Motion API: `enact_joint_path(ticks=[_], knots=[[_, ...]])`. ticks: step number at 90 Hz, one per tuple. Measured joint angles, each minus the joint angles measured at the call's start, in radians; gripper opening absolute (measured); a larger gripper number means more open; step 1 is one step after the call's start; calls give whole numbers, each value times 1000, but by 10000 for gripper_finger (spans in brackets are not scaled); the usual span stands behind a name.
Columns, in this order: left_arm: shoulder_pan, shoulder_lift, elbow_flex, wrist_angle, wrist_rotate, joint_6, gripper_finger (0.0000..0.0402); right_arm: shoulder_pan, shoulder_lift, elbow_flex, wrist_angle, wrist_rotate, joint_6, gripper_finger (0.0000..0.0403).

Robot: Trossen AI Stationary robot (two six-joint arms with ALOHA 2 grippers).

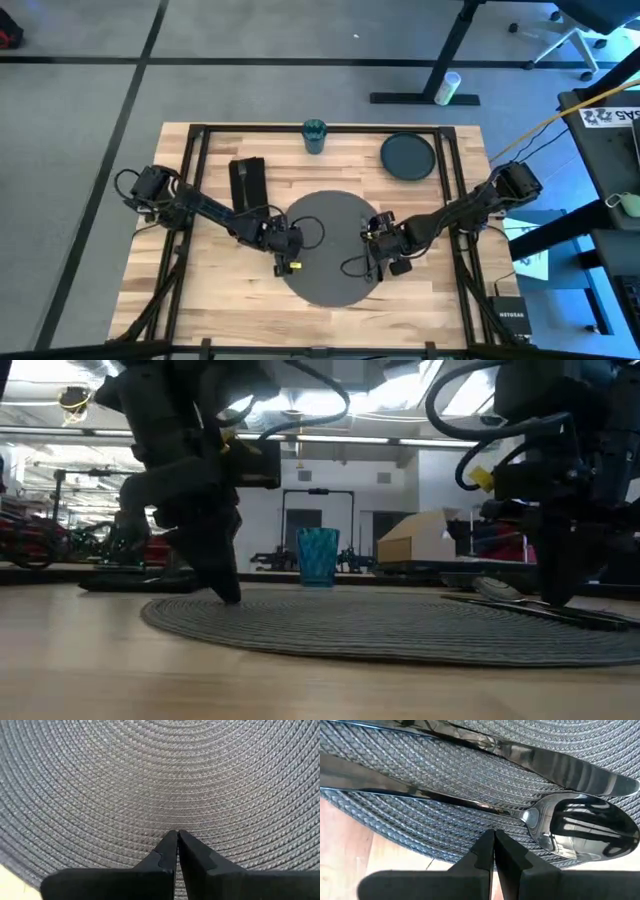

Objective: Set table place
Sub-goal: Adjust the black table mat

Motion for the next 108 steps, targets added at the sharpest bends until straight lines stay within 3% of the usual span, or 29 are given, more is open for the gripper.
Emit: enact_joint_path(ticks=[45,108], knots=[[1,-30,-4,-26,-22,22,0,0,-9,1,-2,6,7,0],[43,-42,-5,-89,-85,101,0,0,-172,2,-141,61,56,0]])
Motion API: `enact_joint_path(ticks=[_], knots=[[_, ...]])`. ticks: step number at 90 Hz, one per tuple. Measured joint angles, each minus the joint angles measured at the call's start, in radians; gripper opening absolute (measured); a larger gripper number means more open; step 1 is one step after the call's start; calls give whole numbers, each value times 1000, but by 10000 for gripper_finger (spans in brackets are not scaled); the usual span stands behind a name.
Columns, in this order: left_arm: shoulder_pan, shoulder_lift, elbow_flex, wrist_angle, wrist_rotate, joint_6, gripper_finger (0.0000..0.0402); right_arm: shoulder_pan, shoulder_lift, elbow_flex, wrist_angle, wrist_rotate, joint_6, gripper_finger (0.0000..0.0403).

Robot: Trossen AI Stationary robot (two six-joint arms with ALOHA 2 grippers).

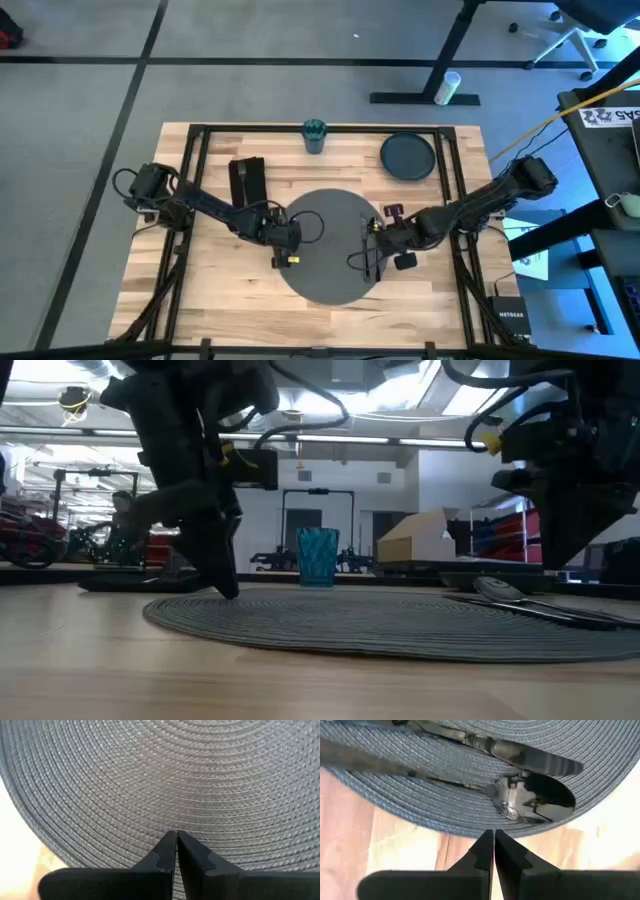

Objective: Set table place
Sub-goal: Adjust the black table mat, then adjust the black table napkin

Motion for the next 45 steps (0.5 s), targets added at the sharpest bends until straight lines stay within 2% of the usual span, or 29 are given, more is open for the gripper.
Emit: enact_joint_path(ticks=[27,37,45], knots=[[23,-26,3,-30,-34,8,0,-21,-9,0,-19,35,3,0],[22,-84,34,-166,-58,-20,0,-42,-14,1,-18,35,0,0],[28,-136,47,-335,-136,-64,0,-57,-15,1,-17,44,-8,0]])
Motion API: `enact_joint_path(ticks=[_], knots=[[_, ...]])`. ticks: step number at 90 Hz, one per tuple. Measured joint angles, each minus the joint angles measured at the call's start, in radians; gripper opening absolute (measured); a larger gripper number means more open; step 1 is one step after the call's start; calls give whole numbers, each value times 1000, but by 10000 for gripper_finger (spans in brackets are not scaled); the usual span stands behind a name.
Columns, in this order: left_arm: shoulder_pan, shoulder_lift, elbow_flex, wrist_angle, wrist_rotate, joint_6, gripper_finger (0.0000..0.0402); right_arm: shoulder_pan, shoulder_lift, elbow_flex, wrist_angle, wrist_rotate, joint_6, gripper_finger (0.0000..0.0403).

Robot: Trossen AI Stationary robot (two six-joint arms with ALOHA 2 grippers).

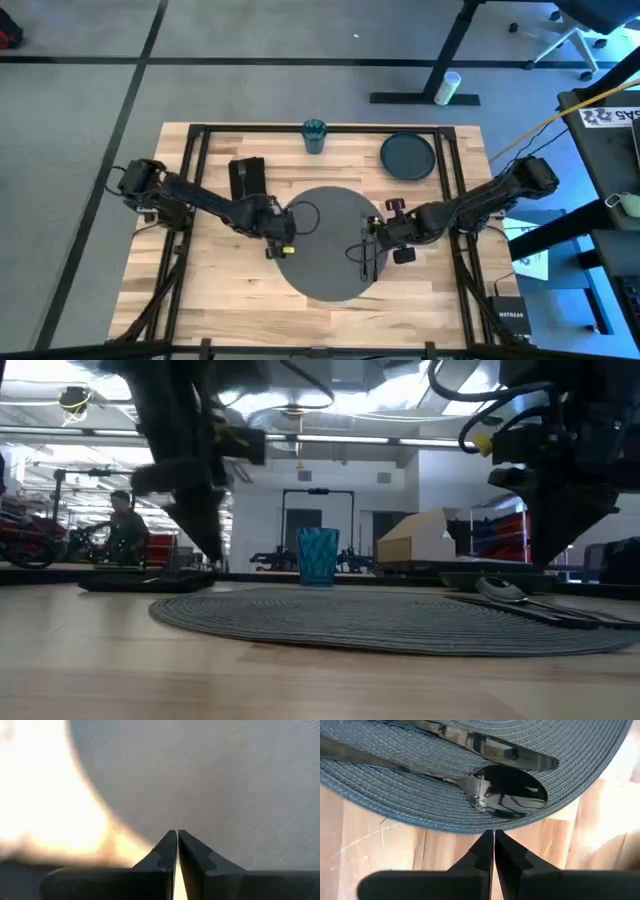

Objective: Set table place
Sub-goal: Adjust the black table napkin

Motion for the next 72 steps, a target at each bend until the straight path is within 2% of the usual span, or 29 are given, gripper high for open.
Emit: enact_joint_path(ticks=[5,15,26,40,54,72], knots=[[20,-27,-3,-96,-46,-44,0,-9,0,0,-1,6,-13,0],[90,-53,-44,-183,-60,-81,0,-30,0,0,1,9,-23,0],[156,-48,-105,-116,-50,-13,0,-54,0,0,0,18,-48,0],[213,-45,-185,-9,24,14,0,-76,0,0,0,25,-60,0],[204,-45,-222,20,68,-14,0,-76,0,0,0,28,-75,0],[139,-45,-226,22,77,-93,0,-76,0,0,0,34,-75,0]])
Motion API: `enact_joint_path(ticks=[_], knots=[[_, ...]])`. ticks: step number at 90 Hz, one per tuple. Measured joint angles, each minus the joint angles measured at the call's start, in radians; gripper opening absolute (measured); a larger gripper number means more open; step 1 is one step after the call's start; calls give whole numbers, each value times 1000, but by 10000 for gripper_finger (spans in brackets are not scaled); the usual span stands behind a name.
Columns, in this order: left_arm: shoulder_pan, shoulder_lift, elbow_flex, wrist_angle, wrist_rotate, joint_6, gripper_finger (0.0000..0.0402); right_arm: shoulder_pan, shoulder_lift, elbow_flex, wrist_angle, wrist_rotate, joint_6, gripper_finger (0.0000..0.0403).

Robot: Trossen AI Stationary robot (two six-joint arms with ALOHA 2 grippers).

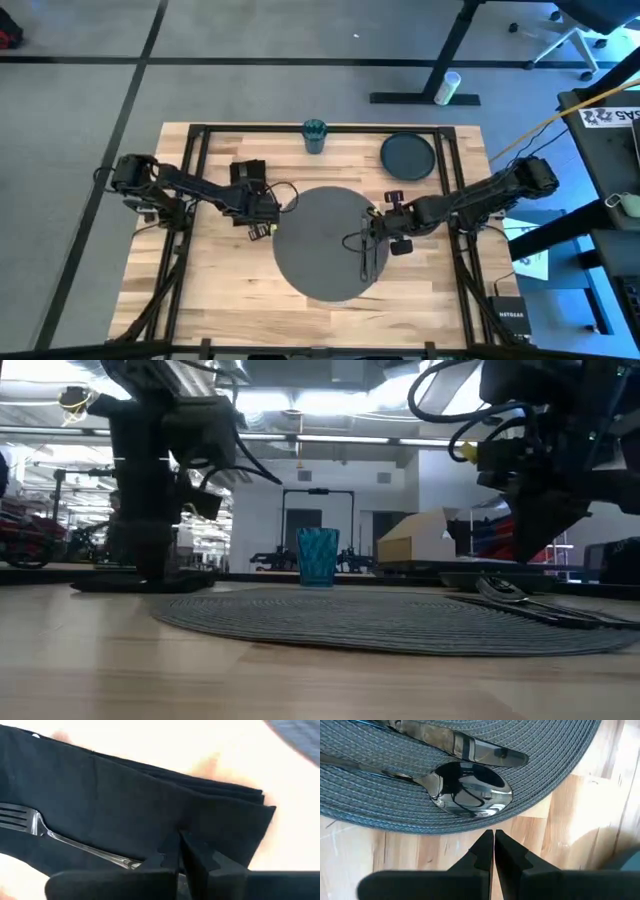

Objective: Set table place
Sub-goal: Adjust the black table napkin

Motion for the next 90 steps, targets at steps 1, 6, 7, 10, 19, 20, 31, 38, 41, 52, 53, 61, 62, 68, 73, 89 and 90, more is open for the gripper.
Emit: enact_joint_path(ticks=[1,6,7,10,19,20,31,38,41,52,53,61,62,68,73,89,90], knots=[[-4,0,0,0,1,-4,0,0,0,0,0,0,0,0],[-23,0,0,0,7,-28,0,0,0,0,-1,0,0,0],[-27,0,0,0,8,-34,0,0,0,0,-1,0,0,0],[-39,0,0,0,9,-54,0,0,0,0,0,0,0,0],[-80,0,0,-1,15,-108,0,0,0,0,-1,0,0,0],[-84,0,0,-1,17,-114,0,0,0,0,-1,0,0,0],[-131,0,0,0,30,-179,0,0,0,0,-1,0,0,0],[-164,0,0,1,32,-224,0,0,0,0,-1,0,0,0],[-178,0,0,2,34,-241,0,0,0,0,-1,0,0,0],[-223,0,0,25,39,-296,0,0,0,0,-2,0,-3,0],[-227,0,0,29,40,-302,0,0,0,0,-2,0,-4,0],[-251,0,0,48,42,-337,0,0,0,0,-2,-1,-4,0],[-253,0,0,51,43,-341,0,0,0,0,-2,-1,-4,0],[-271,0,0,69,43,-367,0,1,0,0,-2,-4,-4,0],[-287,0,0,81,44,-390,0,3,0,0,-2,-5,-4,0],[-344,0,0,81,44,-466,0,3,0,0,-3,-9,-10,0],[-347,0,0,81,44,-469,0,3,0,0,-3,-9,-13,0]])
